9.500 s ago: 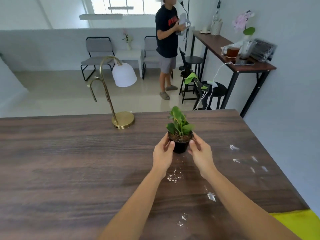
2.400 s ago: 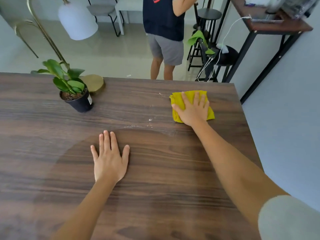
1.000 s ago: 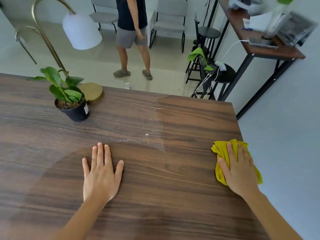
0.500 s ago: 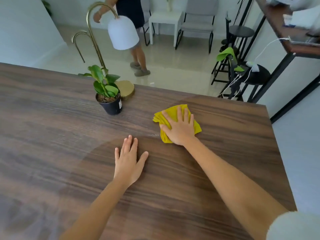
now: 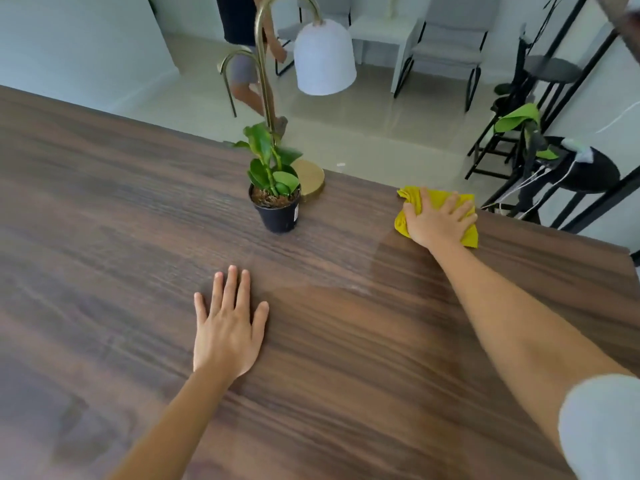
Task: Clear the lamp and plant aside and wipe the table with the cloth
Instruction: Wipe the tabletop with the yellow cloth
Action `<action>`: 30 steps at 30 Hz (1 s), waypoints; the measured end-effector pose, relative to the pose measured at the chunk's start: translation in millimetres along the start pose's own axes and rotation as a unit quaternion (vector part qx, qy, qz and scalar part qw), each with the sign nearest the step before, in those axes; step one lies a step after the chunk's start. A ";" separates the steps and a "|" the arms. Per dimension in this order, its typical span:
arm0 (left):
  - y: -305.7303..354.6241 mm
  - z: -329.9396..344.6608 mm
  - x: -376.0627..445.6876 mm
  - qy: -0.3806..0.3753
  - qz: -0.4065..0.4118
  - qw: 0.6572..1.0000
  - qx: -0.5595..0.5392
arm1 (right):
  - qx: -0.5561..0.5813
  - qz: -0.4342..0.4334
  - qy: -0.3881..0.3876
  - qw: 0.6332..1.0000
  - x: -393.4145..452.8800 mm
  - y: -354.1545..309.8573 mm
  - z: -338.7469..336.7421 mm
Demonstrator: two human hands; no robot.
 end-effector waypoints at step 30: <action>-10.0 4.2 1.8 -0.012 -0.004 1.000 -0.016 | -0.007 -0.335 -0.059 0.940 -186.2 -83.2 86.3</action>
Point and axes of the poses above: each hand's wrist, its own x-axis towards the middle knuckle, its own z-axis out of the palm, y = z × x, the point moved 2 cm from there along x, towards the middle knuckle, and after that the axes turned 11 degrees about x, right-handed, at the moved point
